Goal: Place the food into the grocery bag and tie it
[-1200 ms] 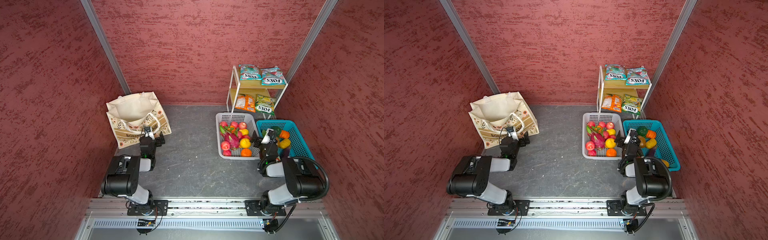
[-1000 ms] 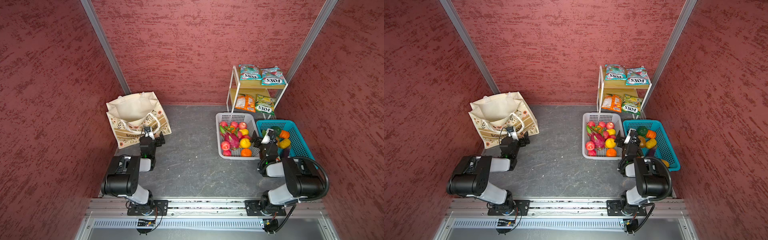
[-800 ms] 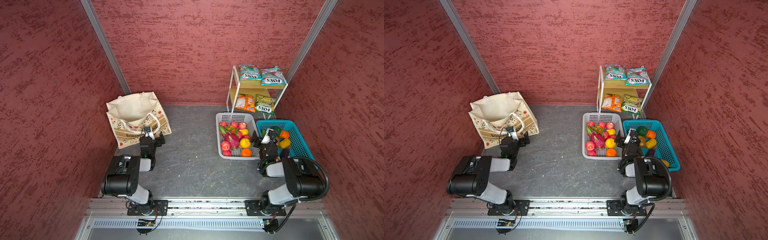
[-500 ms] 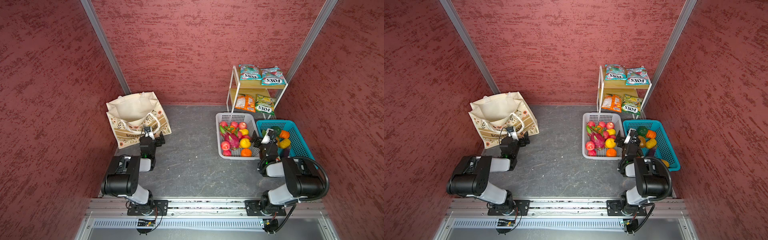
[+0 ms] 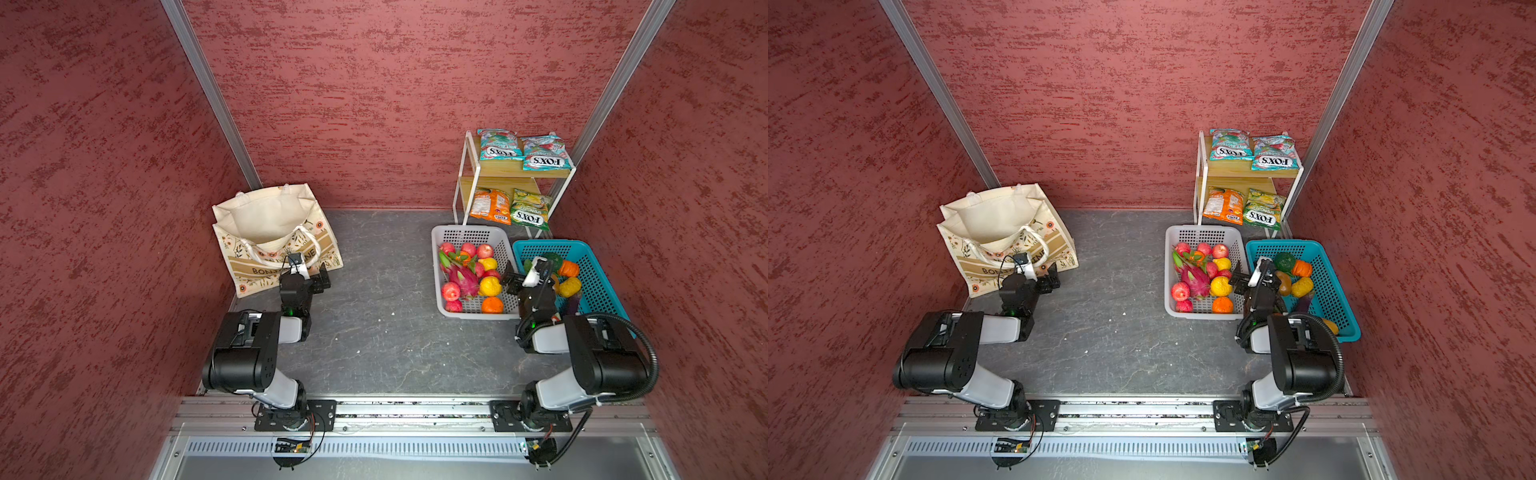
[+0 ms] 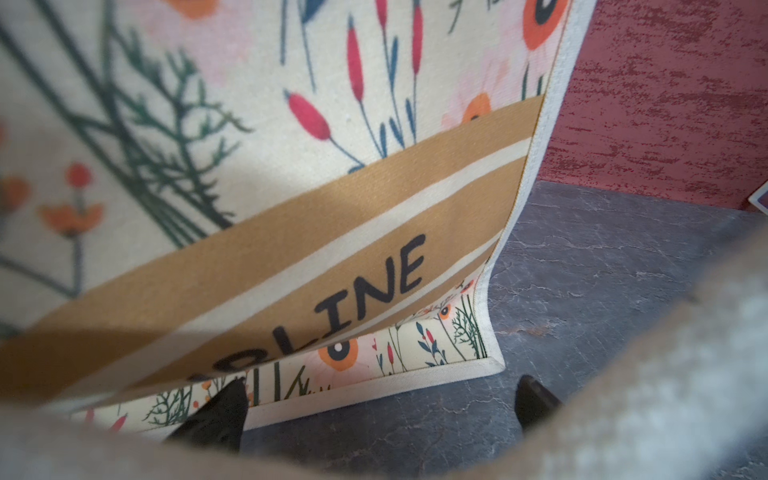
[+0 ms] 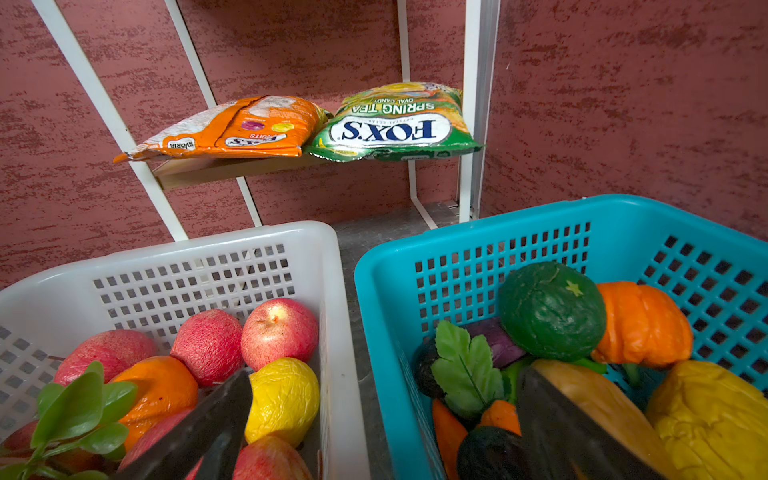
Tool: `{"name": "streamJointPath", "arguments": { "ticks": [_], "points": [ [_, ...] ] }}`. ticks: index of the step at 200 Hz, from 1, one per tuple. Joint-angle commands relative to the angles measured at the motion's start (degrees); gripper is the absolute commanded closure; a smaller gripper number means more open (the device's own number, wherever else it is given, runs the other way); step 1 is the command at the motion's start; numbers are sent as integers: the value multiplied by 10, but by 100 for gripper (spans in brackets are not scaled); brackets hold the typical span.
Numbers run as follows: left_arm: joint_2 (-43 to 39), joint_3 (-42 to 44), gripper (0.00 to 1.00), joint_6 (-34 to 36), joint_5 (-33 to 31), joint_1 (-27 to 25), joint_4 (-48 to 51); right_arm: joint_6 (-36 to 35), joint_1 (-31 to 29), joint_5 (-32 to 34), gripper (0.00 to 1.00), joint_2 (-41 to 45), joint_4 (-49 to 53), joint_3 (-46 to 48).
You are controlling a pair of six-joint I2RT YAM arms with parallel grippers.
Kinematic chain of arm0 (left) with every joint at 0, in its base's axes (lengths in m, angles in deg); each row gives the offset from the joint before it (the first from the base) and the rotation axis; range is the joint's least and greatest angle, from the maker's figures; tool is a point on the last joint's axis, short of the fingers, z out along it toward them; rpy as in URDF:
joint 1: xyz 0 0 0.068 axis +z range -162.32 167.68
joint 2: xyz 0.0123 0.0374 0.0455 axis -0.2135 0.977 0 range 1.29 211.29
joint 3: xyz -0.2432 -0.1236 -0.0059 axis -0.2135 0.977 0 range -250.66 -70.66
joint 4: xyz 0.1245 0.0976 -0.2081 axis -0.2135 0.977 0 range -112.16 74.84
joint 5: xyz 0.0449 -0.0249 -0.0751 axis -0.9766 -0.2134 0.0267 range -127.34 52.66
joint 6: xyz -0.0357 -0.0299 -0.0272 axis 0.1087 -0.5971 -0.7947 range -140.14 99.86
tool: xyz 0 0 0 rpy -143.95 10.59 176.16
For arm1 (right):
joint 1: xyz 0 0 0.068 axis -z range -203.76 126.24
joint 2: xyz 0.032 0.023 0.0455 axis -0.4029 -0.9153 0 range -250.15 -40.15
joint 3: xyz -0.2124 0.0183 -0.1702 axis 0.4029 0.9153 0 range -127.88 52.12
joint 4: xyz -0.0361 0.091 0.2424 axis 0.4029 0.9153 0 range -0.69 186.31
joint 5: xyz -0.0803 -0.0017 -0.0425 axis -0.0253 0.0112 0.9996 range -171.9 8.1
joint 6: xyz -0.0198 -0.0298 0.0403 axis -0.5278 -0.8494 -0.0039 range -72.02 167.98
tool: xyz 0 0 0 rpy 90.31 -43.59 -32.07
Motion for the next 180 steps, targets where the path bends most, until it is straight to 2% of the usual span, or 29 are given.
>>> {"name": "streamJointPath", "arguments": {
  "ticks": [1, 29, 38, 52, 85, 110, 132, 147, 180],
  "points": [
    [-3, -8, 1, 25, 71, 8, 6, -21, -2, -58, 1, -7, 41, -16],
    [-6, -10, 1, 27, 73, 6, 6, -19, -5, -40, 5, 10, 49, -17],
    [-32, -23, 1, 22, 59, 5, 54, -19, -11, -16, 5, 37, 89, -26],
    [-88, -59, 0, 13, 30, 5, 164, -14, -18, 15, 7, 125, 192, -51],
    [-216, -113, 0, -37, -22, -4, 355, 142, -21, 82, 11, 279, 509, -154],
    [-308, -135, 5, -70, -67, -28, 484, 256, -29, 96, 15, 345, 676, -216],
    [-374, -161, 10, -113, -96, -69, 614, 352, -36, 83, 18, 357, 814, -279],
    [-412, -184, 13, -159, -139, -116, 709, 411, -45, 55, 18, 345, 895, -317],
    [-469, -246, 19, -308, -250, -234, 896, 466, -88, 4, 18, 324, 945, -335]
  ]
}}
